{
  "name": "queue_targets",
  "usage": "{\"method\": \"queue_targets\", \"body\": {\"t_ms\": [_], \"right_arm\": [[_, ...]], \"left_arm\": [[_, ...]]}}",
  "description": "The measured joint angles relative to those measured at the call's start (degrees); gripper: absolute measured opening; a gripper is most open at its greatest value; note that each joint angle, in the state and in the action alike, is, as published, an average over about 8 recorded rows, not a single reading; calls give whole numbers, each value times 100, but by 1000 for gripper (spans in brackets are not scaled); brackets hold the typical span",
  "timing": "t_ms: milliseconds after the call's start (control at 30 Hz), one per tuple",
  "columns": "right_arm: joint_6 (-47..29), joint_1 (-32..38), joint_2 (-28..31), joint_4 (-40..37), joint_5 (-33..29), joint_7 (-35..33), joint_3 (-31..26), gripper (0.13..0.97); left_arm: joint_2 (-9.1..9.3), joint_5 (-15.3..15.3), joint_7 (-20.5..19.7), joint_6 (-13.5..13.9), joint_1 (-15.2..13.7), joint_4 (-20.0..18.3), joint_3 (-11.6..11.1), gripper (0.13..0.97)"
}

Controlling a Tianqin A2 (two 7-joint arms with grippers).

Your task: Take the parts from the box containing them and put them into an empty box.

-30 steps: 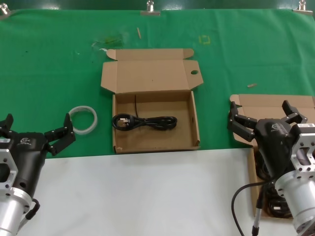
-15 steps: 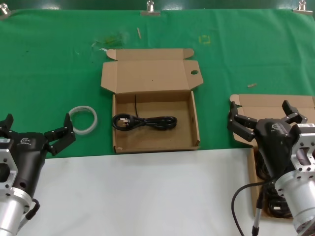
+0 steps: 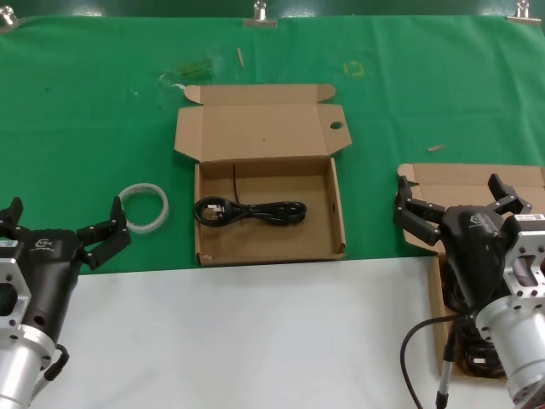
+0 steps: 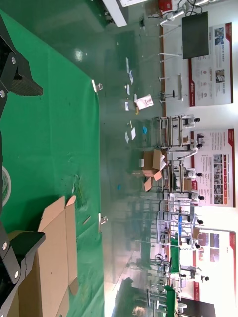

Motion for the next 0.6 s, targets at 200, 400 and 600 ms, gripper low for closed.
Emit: {"method": "queue_targets", "body": {"t_ms": [200, 400, 600], "right_arm": [[0, 0, 0, 0, 0, 0, 0, 966], [0, 0, 0, 0, 0, 0, 0, 966], [0, 0, 0, 0, 0, 0, 0, 966]], "left_arm": [[0, 0, 0, 0, 0, 0, 0, 966], [0, 0, 0, 0, 0, 0, 0, 966], [0, 0, 0, 0, 0, 0, 0, 966]]}}
